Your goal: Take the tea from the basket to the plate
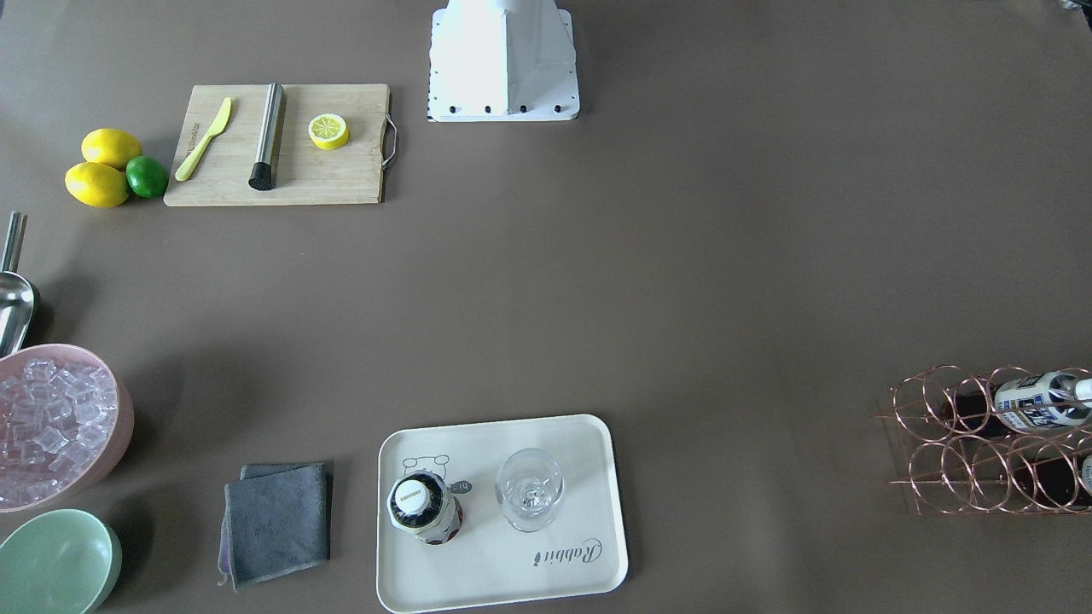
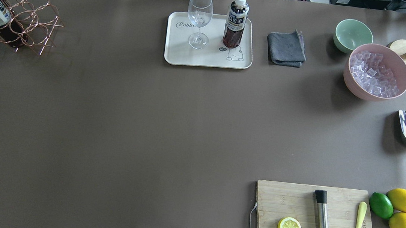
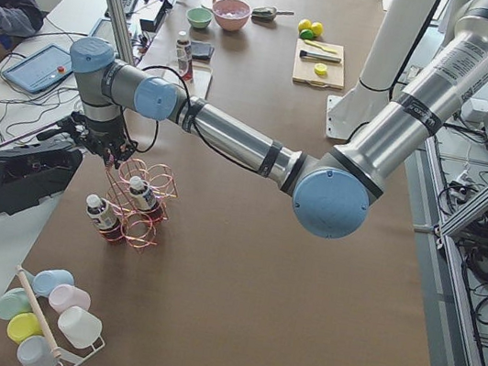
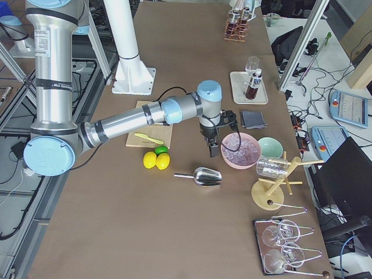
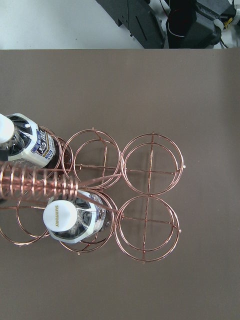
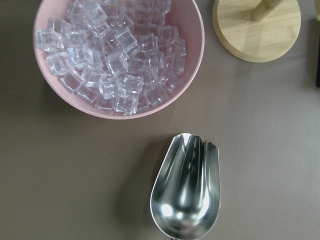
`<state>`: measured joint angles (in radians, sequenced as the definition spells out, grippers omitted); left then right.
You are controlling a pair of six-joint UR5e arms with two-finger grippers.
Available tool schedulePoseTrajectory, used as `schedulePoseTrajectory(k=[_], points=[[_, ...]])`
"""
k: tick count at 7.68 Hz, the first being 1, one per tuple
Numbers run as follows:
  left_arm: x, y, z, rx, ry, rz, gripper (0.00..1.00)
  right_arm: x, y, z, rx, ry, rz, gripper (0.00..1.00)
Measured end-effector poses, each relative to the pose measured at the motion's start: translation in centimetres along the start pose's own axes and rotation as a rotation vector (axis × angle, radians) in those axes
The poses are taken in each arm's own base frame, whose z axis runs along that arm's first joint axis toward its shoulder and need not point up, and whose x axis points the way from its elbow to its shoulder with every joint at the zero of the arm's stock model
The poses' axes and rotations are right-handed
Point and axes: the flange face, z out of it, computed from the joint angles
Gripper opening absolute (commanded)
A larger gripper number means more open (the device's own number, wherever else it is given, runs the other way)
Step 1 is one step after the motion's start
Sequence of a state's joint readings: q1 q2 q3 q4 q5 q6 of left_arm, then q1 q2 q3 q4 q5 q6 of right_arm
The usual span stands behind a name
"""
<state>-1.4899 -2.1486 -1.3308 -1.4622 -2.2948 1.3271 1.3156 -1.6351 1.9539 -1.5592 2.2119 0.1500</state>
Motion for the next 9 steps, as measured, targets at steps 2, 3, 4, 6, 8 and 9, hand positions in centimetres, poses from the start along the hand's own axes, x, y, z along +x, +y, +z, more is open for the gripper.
schedulePoseTrajectory(k=[2, 3, 4, 6, 8, 9], points=[[0.4, 0.1, -0.1, 0.000, -0.004, 0.001, 0.00, 4.5, 4.1, 3.2, 0.007, -0.056, 0.035, 1.00], [0.5, 0.0, -0.2, 0.001, -0.007, 0.003, 0.00, 6.3, 5.9, 3.4, 0.006, -0.056, 0.071, 1.00], [0.6, 0.0, -0.3, 0.001, -0.008, 0.004, 0.00, 8.1, 7.5, 3.1, 0.012, -0.054, 0.113, 1.00], [1.0, 0.1, -0.3, 0.001, -0.010, 0.005, 0.00, 11.4, 10.5, 1.8, 0.027, -0.055, 0.206, 1.00], [1.3, 0.2, -0.3, 0.002, -0.012, 0.002, 0.97, 12.6, 11.2, 0.9, 0.022, -0.056, 0.259, 1.00], [1.6, 0.3, -0.3, 0.002, -0.012, -0.008, 0.98, 12.7, 11.1, 0.7, 0.020, -0.056, 0.266, 1.00]])
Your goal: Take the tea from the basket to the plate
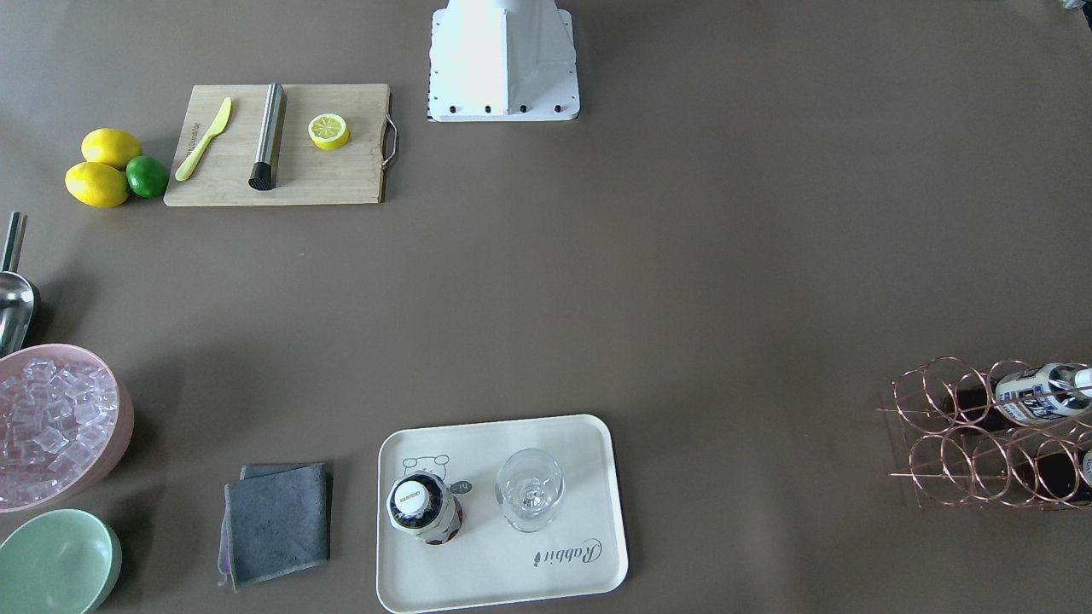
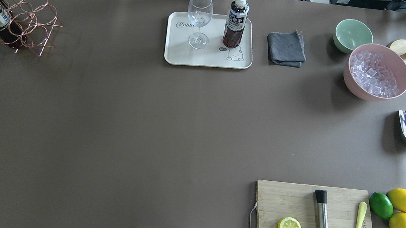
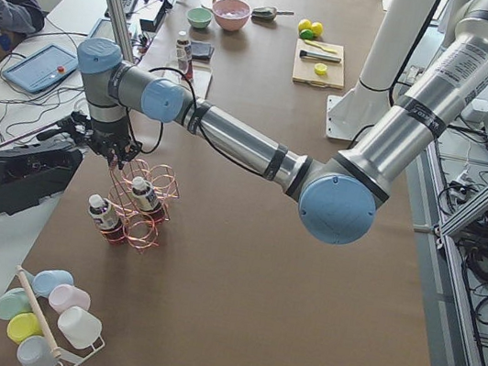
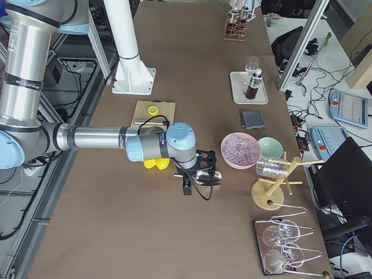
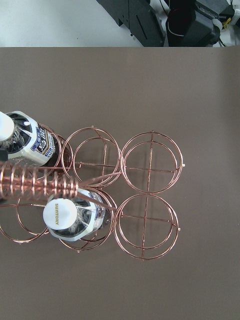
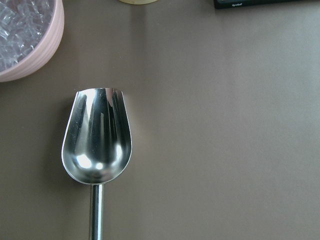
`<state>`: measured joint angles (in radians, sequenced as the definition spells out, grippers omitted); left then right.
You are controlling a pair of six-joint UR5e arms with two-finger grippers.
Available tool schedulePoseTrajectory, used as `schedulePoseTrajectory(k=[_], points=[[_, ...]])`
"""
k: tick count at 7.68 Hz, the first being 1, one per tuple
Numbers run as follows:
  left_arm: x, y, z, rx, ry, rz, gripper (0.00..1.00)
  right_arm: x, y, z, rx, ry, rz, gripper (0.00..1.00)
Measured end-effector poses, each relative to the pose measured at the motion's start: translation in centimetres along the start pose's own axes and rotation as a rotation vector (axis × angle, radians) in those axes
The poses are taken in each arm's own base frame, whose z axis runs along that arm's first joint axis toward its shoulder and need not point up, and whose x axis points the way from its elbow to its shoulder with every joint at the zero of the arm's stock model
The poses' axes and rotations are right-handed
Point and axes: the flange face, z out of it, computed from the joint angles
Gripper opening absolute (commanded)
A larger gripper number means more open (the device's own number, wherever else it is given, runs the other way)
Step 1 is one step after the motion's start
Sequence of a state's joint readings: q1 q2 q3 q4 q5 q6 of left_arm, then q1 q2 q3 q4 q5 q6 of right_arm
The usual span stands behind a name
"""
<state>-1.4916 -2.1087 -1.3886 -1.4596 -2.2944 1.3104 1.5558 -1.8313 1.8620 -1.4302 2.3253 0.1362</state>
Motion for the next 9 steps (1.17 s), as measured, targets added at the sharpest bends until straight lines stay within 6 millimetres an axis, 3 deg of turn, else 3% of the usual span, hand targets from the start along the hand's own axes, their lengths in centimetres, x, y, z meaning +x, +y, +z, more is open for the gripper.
schedulePoseTrajectory(k=[5, 7, 9], points=[[0.6, 0.6, -0.2, 0.002, 0.005, -0.053, 0.98, 0.1, 0.1, -0.4, -0.015, 0.003, 0.027, 1.00], [2.5, 4.1, -1.0, 0.011, 0.039, -0.243, 0.98, 0.2, 0.2, -0.3, -0.018, 0.003, 0.031, 1.00], [6.5, 9.4, -0.2, 0.035, 0.076, -0.493, 0.98, 0.4, 0.4, -0.2, -0.022, 0.003, 0.035, 1.00]])
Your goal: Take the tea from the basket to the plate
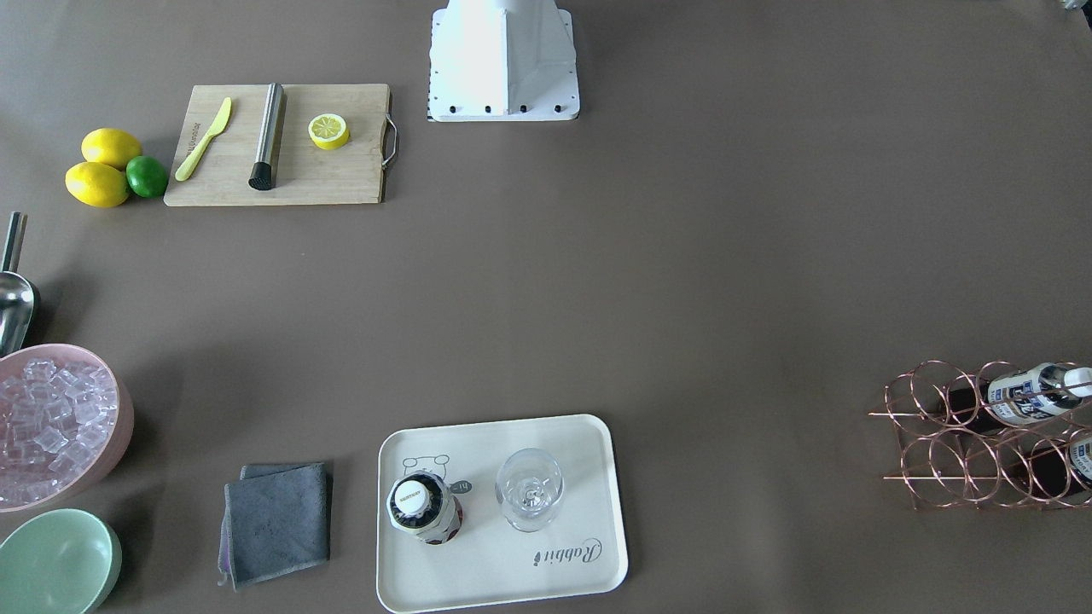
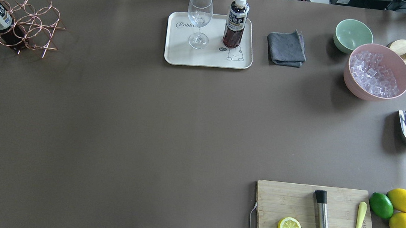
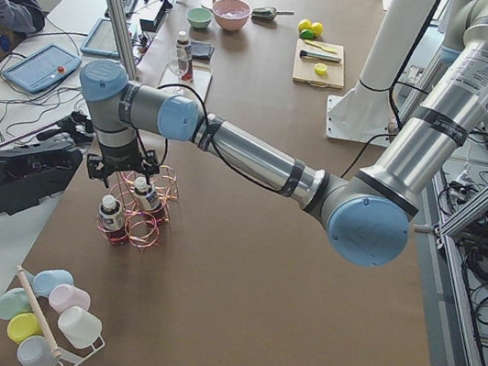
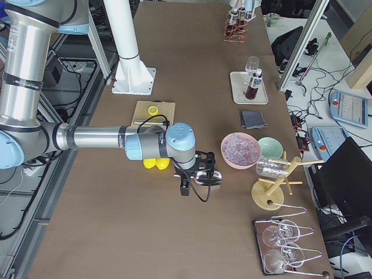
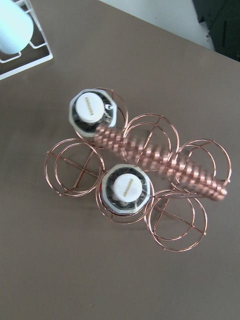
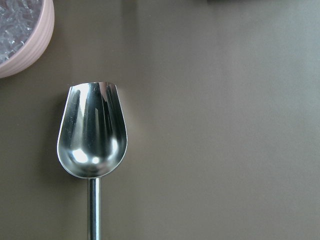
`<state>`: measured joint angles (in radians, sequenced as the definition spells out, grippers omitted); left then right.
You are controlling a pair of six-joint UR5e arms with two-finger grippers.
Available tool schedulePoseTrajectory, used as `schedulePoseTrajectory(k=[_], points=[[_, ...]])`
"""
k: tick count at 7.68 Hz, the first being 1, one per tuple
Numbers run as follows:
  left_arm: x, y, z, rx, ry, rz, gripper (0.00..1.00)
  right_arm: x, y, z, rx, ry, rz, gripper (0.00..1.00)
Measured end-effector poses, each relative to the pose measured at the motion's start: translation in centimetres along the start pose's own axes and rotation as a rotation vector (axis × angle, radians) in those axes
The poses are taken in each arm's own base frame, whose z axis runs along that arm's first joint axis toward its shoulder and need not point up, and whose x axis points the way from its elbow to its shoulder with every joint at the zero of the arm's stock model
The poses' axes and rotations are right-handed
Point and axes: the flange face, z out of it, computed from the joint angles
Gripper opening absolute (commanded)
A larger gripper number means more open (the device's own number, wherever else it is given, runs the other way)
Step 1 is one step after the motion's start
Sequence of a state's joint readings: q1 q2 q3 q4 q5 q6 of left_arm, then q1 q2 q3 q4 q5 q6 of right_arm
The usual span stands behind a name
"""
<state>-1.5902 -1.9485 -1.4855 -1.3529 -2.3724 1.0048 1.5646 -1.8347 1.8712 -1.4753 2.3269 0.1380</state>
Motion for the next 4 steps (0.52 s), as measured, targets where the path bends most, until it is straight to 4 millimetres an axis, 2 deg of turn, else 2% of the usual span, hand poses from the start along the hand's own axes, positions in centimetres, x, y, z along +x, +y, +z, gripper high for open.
schedulePoseTrajectory(k=[2, 4], points=[[1.5, 4.1, 1.6, -0.009, 0.020, -0.255, 0.98, 0.0, -0.1, 0.2, -0.003, 0.002, 0.000, 1.00], [3.4, 6.9, 2.7, -0.013, 0.023, -0.336, 0.98, -0.1, -0.1, 0.3, -0.006, 0.001, -0.003, 1.00]])
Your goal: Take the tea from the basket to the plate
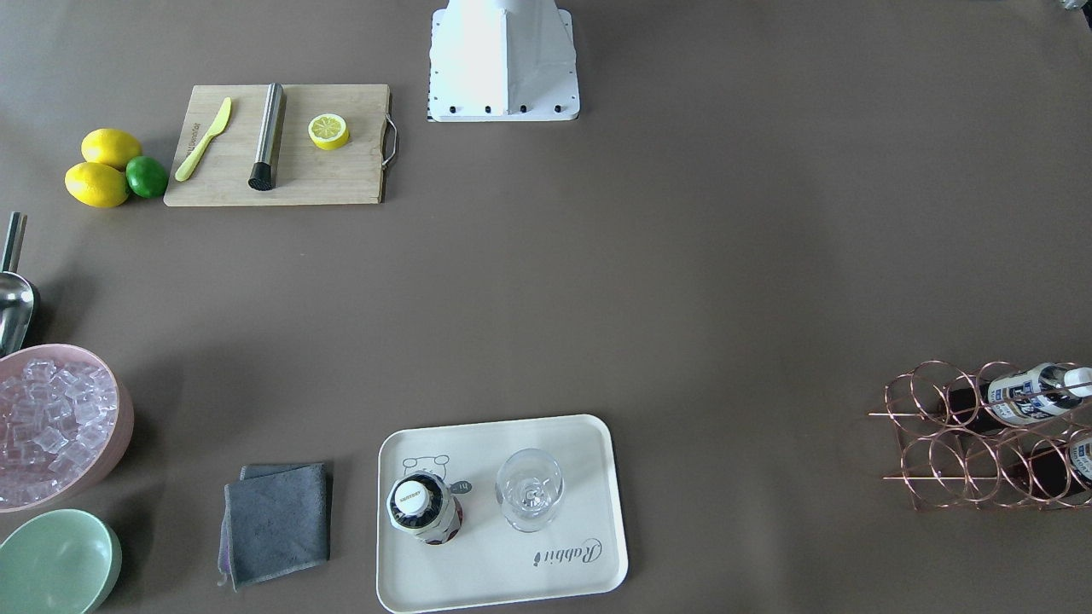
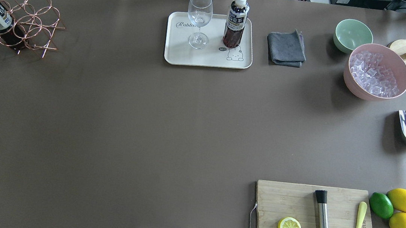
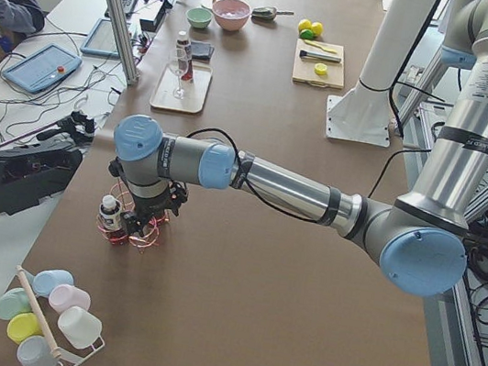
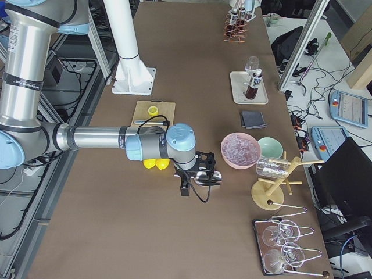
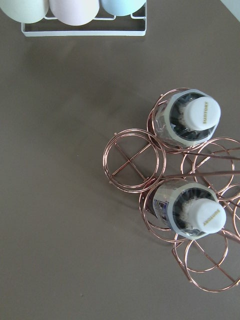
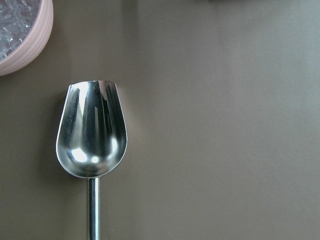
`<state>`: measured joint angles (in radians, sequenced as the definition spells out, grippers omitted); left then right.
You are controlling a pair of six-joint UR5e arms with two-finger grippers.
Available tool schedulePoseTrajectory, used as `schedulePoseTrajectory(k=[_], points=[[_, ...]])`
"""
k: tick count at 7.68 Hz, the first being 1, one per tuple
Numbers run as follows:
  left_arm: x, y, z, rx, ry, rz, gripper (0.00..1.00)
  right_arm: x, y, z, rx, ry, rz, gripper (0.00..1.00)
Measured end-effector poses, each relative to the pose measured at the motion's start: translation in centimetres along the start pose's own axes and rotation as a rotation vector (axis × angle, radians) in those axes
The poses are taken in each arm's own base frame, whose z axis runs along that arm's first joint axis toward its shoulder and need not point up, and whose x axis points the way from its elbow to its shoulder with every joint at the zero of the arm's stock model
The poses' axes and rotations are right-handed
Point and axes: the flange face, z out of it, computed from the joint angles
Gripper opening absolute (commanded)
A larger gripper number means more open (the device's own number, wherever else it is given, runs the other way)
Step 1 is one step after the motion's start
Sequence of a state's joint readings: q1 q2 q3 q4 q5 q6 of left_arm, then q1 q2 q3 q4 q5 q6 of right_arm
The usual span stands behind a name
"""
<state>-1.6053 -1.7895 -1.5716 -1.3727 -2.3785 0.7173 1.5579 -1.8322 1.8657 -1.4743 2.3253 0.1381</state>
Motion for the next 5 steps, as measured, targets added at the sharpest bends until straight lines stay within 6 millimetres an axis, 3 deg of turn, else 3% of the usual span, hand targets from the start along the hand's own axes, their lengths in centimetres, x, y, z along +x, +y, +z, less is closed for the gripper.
schedulePoseTrajectory(k=[3, 5], points=[[0.0, 2.1, 1.4, -0.026, 0.016, -0.120, 0.98, 0.0, 0.0, 0.0, 0.000, 0.000, -0.001, 1.00], [0.0, 5.1, 3.4, -0.055, 0.039, -0.314, 0.98, -0.1, -0.1, 0.0, 0.000, 0.001, -0.001, 1.00]])
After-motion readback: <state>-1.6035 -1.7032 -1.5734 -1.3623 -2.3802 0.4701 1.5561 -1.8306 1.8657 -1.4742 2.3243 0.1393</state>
